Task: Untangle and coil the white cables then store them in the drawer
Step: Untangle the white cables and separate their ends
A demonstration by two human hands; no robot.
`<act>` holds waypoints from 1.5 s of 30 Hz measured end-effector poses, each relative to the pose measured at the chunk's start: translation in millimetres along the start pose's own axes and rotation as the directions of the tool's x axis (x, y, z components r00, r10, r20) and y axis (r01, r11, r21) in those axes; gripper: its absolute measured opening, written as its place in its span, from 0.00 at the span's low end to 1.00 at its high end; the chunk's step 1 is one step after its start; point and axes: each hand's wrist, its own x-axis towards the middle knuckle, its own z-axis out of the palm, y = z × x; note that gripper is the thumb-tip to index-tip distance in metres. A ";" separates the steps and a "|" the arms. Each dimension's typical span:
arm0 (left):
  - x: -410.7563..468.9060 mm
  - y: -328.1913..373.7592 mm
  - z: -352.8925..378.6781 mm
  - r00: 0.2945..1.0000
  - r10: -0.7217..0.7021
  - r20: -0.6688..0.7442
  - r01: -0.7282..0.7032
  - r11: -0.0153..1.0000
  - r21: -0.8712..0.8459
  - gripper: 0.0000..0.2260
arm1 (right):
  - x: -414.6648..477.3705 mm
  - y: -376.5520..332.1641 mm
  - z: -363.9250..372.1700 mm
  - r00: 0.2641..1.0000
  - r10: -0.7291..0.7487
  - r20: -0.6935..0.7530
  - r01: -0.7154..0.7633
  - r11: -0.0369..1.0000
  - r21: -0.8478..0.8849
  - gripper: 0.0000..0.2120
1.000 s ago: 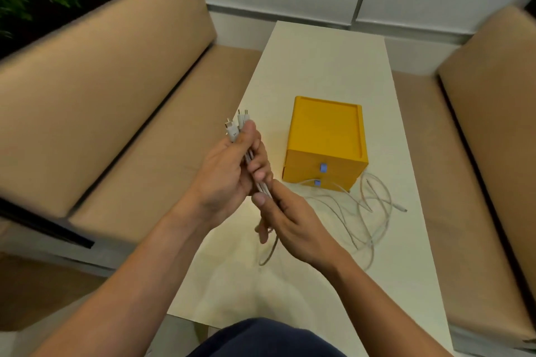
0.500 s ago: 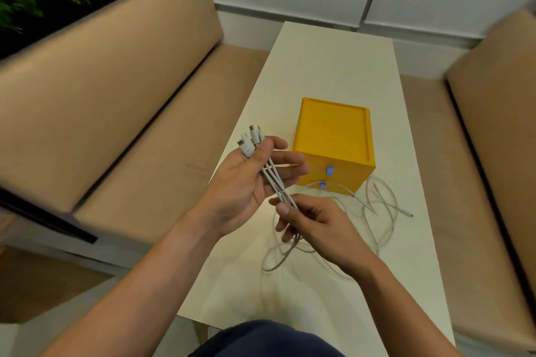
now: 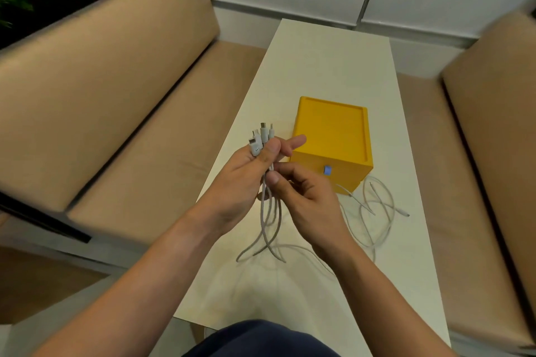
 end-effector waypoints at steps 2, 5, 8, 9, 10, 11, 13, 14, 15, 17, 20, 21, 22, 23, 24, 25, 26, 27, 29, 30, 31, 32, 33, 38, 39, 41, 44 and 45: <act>0.6 -1.4 -4.5 1.000 -0.012 -0.002 0.012 1.000 -0.004 0.14 | 0.9 -0.9 2.9 0.999 0.035 -0.001 -0.035 0.999 0.040 0.07; 1.4 -2.8 -10.7 1.000 -0.019 0.011 0.020 0.997 -0.070 0.14 | 1.2 -1.3 6.2 0.994 0.110 -0.016 -0.107 0.987 0.119 0.06; 1.3 -1.5 -12.9 0.999 -0.033 0.014 0.034 0.997 -0.070 0.13 | 1.8 0.0 8.3 0.991 0.135 -0.004 -0.133 0.980 0.149 0.06; 1.7 -1.7 -13.5 0.999 -0.039 0.005 0.039 0.997 -0.064 0.13 | 1.9 -0.4 9.0 0.992 0.125 0.000 -0.123 0.982 0.142 0.05; 2.4 -1.9 -14.3 0.999 -0.044 -0.004 0.044 0.997 -0.057 0.13 | 2.1 -0.9 9.2 0.994 0.105 -0.004 -0.104 0.988 0.117 0.04; 3.1 -2.0 -14.9 0.999 -0.046 -0.010 0.046 0.998 -0.040 0.13 | 2.1 -1.6 9.4 0.996 0.087 -0.012 -0.086 0.993 0.084 0.04; 4.1 -1.0 -15.0 0.998 -0.054 -0.016 0.055 0.998 0.012 0.14 | 2.7 -2.6 8.9 0.996 0.083 -0.029 -0.081 0.996 0.042 0.04; 4.5 -0.6 -15.0 0.998 -0.064 -0.019 0.065 0.998 0.018 0.14 | 3.3 -3.0 8.0 0.995 0.095 -0.030 -0.094 0.995 0.039 0.05; 4.6 -0.1 -15.0 0.997 -0.078 -0.020 0.078 0.997 0.006 0.14 | 3.7 -3.7 7.0 0.993 0.113 -0.022 -0.111 0.993 0.048 0.05; 4.7 0.6 -14.8 0.995 -0.102 -0.006 0.101 0.994 -0.031 0.14 | 4.3 -5.2 4.5 0.988 0.153 0.008 -0.153 0.985 0.083 0.05; 4.7 -2.9 -14.5 0.993 -0.114 0.021 0.116 0.987 -0.108 0.14 | 3.8 -4.4 -0.1 0.978 0.208 0.029 -0.210 0.971 0.112 0.04; 4.5 -4.8 -14.4 0.993 -0.114 0.031 0.117 0.985 -0.128 0.14 | 3.4 -3.7 -1.7 0.974 0.224 0.021 -0.225 0.967 0.122 0.04; 4.4 -6.6 -14.2 0.993 -0.112 0.039 0.116 0.983 -0.141 0.14 | 3.1 -2.9 -3.0 0.972 0.235 0.009 -0.234 0.964 0.128 0.04; 4.2 -7.8 -14.0 0.993 -0.107 0.048 0.113 0.982 -0.149 0.14 | 2.7 -2.2 -4.2 0.971 0.241 0.001 -0.239 0.963 0.127 0.05; 4.1 -8.8 -14.1 0.993 -0.100 0.056 0.108 0.982 -0.154 0.13 | 2.2 -1.7 -5.0 0.970 0.241 -0.002 -0.239 0.963 0.121 0.04; 4.0 -9.6 -14.3 0.994 -0.095 0.060 0.103 0.981 -0.164 0.13 | 1.7 -1.2 -5.6 0.971 0.239 0.000 -0.237 0.965 0.113 0.04; 4.4 -10.1 -14.8 0.994 -0.090 0.058 0.099 0.978 -0.182 0.14 | 1.4 -0.6 -6.3 0.972 0.236 0.005 -0.235 0.966 0.108 0.03; 4.8 -10.6 -15.5 0.995 -0.088 0.053 0.097 0.974 -0.205 0.14 | 1.0 0.4 -7.1 0.972 0.236 0.011 -0.236 0.966 0.110 0.03; 5.3 -11.5 -16.2 0.995 -0.090 0.043 0.098 0.969 -0.226 0.15 | -0.1 1.9 -8.5 0.971 0.237 0.026 -0.238 0.963 0.122 0.05; 5.7 -11.8 -16.2 0.995 -0.091 0.039 0.098 0.970 -0.224 0.15 | -1.0 2.0 -9.0 0.972 0.231 0.033 -0.234 0.965 0.121 0.05; 5.5 -11.7 -15.8 0.995 -0.091 0.037 0.097 0.970 -0.221 0.15 | -2.2 1.7 -8.9 0.974 0.223 0.040 -0.226 0.968 0.110 0.06; 5.6 -12.0 -15.6 0.995 -0.090 0.036 0.096 0.971 -0.218 0.15 | -3.5 0.9 -8.3 0.976 0.214 0.044 -0.217 0.971 0.095 0.06; 5.6 -12.2 -15.7 0.995 -0.088 0.037 0.094 0.972 -0.214 0.15 | -4.6 -0.1 -7.2 0.977 0.206 0.044 -0.209 0.974 0.081 0.07; 5.7 -14.3 -17.2 0.995 -0.090 0.044 0.098 0.966 -0.239 0.17 | -3.9 -0.1 -4.7 0.982 0.190 -0.017 -0.189 0.981 0.050 0.07; 5.3 -14.8 -16.8 0.995 -0.095 0.042 0.102 0.964 -0.244 0.18 | -3.4 0.0 -5.1 0.980 0.196 -0.021 -0.195 0.980 0.043 0.07; 5.0 -16.3 -16.5 0.994 -0.099 0.038 0.105 0.962 -0.251 0.19 | -2.8 -0.2 -6.2 0.979 0.201 -0.016 -0.201 0.979 0.033 0.07; 4.9 -16.0 -16.8 0.995 -0.086 0.043 0.094 0.972 -0.214 0.19 | -2.8 -0.8 -7.7 0.983 0.185 0.004 -0.185 0.983 0.002 0.08; 4.7 -15.7 -17.3 0.995 -0.083 0.047 0.090 0.978 -0.190 0.20 | -3.0 -1.0 -7.9 0.983 0.183 0.010 -0.183 0.983 -0.003 0.09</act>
